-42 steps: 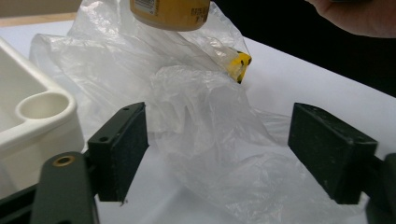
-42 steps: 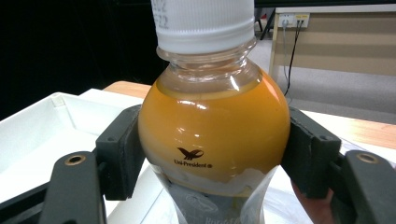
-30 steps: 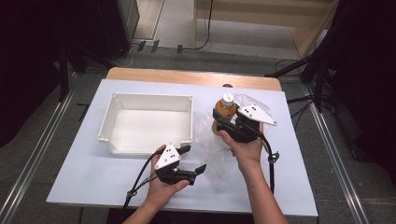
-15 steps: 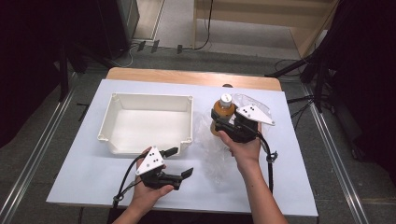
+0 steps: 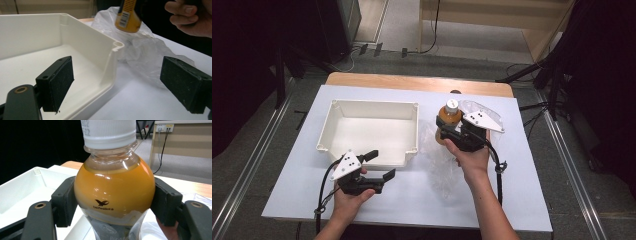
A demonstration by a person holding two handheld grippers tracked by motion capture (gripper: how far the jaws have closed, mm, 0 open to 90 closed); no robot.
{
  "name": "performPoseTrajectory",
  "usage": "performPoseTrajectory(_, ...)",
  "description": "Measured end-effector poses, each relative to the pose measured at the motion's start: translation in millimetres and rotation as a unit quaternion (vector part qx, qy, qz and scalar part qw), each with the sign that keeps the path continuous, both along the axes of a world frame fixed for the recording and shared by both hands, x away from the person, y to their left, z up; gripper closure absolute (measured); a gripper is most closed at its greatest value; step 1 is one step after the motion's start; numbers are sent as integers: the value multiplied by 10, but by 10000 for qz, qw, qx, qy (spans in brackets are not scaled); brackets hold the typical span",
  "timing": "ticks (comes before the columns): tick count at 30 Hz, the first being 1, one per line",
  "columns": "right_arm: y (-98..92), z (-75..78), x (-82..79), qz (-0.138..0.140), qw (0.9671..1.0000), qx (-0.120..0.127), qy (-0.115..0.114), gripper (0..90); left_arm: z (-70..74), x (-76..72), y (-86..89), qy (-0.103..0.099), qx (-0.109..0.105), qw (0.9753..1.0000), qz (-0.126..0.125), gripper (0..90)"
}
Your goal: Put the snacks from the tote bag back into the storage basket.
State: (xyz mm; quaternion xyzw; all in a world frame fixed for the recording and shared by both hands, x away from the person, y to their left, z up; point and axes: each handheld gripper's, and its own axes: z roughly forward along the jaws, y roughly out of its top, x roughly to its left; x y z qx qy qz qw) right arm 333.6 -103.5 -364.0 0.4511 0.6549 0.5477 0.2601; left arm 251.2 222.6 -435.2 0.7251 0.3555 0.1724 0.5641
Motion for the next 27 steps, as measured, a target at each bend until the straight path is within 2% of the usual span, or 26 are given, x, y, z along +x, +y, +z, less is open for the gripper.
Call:
performPoseTrajectory(6, 3, 29, 25, -11, 10000, 37, 0, 311, 11, -13, 199, -3, 20, 9998, 207, 125)
performPoseTrajectory(9, 10, 48, 38, -11, 10000, 54, -11, 311, 5, -20, 250, 12, 33, 9996, 284, 122)
performPoseTrajectory(17, 55, 89, 61, 5, 10000, 98, -2, 311, 7, -39, 360, 15, 127, 9995, 303, 101)
performPoseTrajectory(24, 118, 117, 77, 24, 10000, 87, -7, 311, 29, -69, 481, -15, 87, 9990, 446, 94)
performPoseTrajectory(27, 142, 121, 84, 43, 10000, 90, 11, 311, 38, -58, 552, -25, 139, 9983, 563, 94)
